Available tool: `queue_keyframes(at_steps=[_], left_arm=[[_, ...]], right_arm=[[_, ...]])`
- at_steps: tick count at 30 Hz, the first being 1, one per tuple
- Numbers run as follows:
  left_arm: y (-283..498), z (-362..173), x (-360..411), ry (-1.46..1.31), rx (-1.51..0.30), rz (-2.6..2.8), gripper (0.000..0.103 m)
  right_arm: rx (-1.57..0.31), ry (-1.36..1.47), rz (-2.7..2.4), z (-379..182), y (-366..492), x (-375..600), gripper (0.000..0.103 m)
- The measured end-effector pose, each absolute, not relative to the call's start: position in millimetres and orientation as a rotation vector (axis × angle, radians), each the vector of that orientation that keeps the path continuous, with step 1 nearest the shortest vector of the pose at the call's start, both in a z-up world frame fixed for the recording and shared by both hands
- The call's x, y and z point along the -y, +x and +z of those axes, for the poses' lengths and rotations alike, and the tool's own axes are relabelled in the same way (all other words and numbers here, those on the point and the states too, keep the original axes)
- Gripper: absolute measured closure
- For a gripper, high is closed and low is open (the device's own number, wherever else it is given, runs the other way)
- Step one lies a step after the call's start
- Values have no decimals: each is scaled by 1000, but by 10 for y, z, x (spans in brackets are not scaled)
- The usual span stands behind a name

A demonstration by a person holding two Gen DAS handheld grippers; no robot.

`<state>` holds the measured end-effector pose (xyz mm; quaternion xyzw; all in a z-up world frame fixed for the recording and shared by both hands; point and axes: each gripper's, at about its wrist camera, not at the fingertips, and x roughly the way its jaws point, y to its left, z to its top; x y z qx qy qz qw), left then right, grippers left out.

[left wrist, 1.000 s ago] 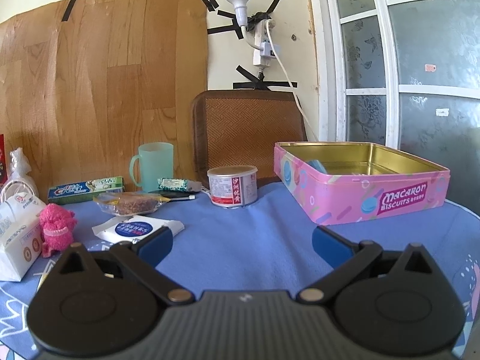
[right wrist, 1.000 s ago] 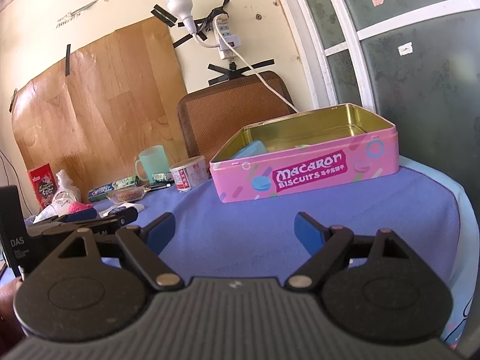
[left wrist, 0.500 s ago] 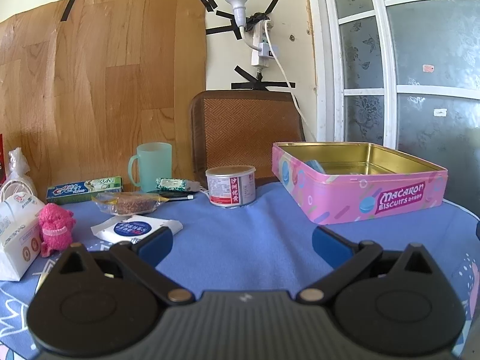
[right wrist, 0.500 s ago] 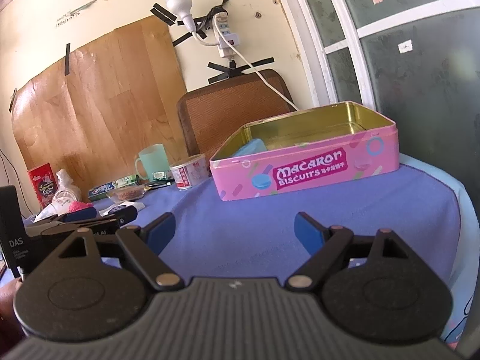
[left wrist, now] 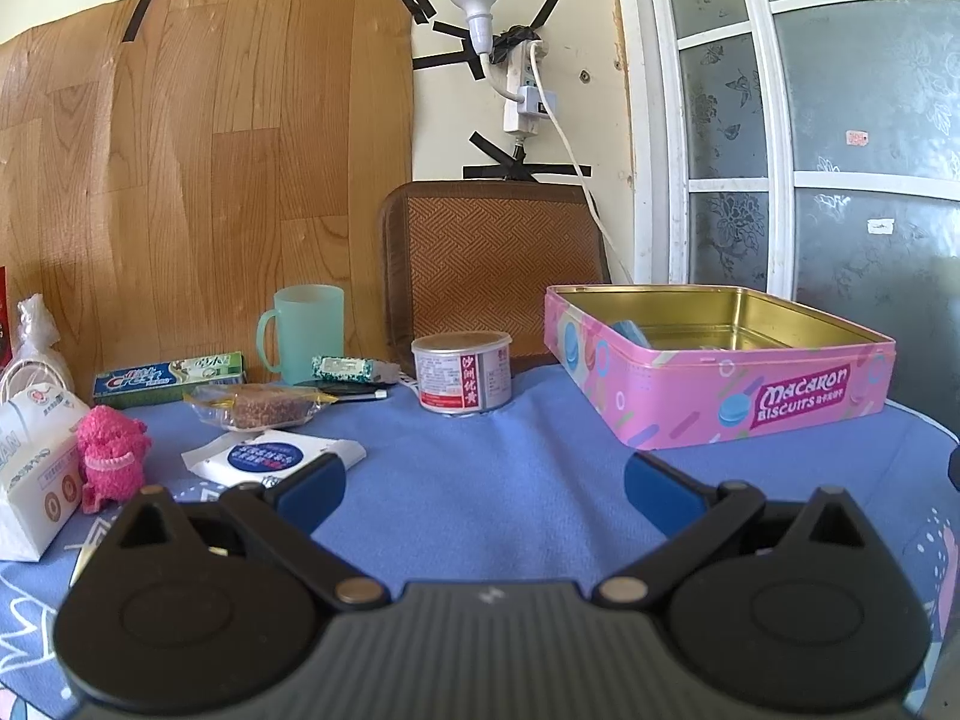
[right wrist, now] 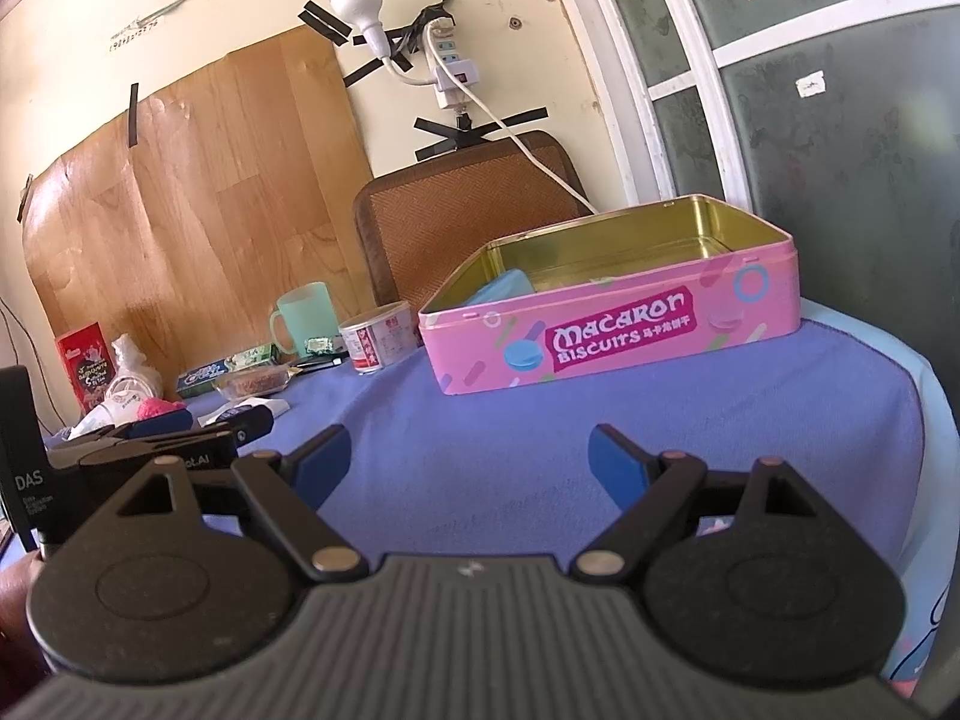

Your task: Organize soft objects

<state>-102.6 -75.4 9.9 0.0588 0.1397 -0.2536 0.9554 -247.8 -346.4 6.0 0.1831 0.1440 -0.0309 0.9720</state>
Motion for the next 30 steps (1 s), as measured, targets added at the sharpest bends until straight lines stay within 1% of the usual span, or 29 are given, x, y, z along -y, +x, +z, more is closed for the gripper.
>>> queue_keyframes(at_steps=[30], left_arm=[[-1028, 106, 760, 121, -284, -525, 0]], right_arm=[[-299, 367, -61, 47, -2487, 3428, 15]])
